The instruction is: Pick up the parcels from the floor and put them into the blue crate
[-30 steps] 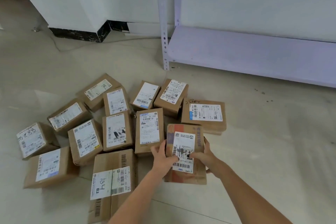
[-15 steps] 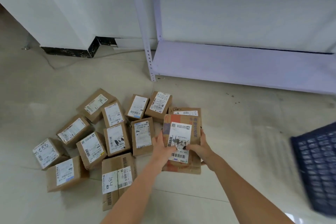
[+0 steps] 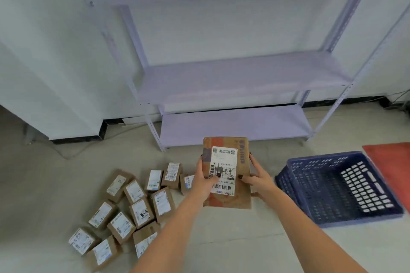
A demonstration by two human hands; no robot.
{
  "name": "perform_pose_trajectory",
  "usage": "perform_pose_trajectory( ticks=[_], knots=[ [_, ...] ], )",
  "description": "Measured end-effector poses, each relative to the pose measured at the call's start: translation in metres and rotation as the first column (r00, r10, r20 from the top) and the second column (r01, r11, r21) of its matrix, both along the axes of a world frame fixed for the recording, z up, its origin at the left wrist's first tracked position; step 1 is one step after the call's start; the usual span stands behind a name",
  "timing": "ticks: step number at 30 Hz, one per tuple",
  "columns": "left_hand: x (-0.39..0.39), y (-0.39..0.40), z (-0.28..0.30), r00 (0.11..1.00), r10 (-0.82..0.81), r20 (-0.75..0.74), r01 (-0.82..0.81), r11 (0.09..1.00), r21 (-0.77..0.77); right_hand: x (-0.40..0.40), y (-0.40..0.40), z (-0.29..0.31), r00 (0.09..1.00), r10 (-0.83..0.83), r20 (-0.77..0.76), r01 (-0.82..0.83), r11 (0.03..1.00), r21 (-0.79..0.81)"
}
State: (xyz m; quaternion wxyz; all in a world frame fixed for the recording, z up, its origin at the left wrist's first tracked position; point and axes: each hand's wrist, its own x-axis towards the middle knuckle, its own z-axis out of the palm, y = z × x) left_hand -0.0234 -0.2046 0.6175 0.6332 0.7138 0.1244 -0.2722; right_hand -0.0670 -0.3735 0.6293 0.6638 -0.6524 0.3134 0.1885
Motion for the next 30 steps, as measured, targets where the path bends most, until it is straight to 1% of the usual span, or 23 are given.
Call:
perform_pose_trajectory(
  ticks=[5, 9, 12, 15, 18, 22, 26, 30],
  knots=[
    [-0.017, -0.086, 0.079, 0.989, -0.07, 0.13, 0.076, 0.996, -0.04, -0.03, -0.085, 0.087, 0.982, -0.084, 0.167, 0.096, 0.993, -0.063],
    [-0.047, -0.171, 0.131, 0.964, -0.09, 0.25, 0.108, 0.992, -0.062, -0.068, -0.167, 0.136, 0.95, -0.147, 0.276, 0.167, 0.985, -0.051],
    [-0.072, -0.231, 0.158, 0.947, -0.085, 0.31, 0.109, 0.992, -0.063, -0.097, -0.226, 0.166, 0.931, -0.129, 0.342, 0.143, 0.99, -0.016],
    [-0.095, -0.286, 0.175, 0.939, -0.083, 0.333, 0.113, 0.991, -0.071, -0.118, -0.28, 0.184, 0.926, -0.124, 0.357, 0.149, 0.988, -0.043],
    [-0.113, -0.329, 0.179, 0.942, -0.075, 0.326, 0.106, 0.991, -0.077, -0.131, -0.325, 0.187, 0.928, -0.111, 0.354, 0.146, 0.986, -0.075],
    [-0.119, -0.374, 0.175, 0.947, -0.087, 0.308, 0.115, 0.991, -0.073, -0.137, -0.369, 0.175, 0.932, -0.112, 0.345, 0.139, 0.989, -0.052],
    [-0.108, -0.413, 0.162, 0.948, -0.077, 0.308, 0.102, 0.993, -0.066, -0.122, -0.41, 0.159, 0.928, -0.101, 0.359, 0.126, 0.991, -0.046],
    [-0.084, -0.45, 0.134, 0.957, -0.084, 0.278, 0.105, 0.993, -0.062, -0.099, -0.45, 0.131, 0.947, -0.079, 0.312, 0.097, 0.994, -0.043]
  ],
)
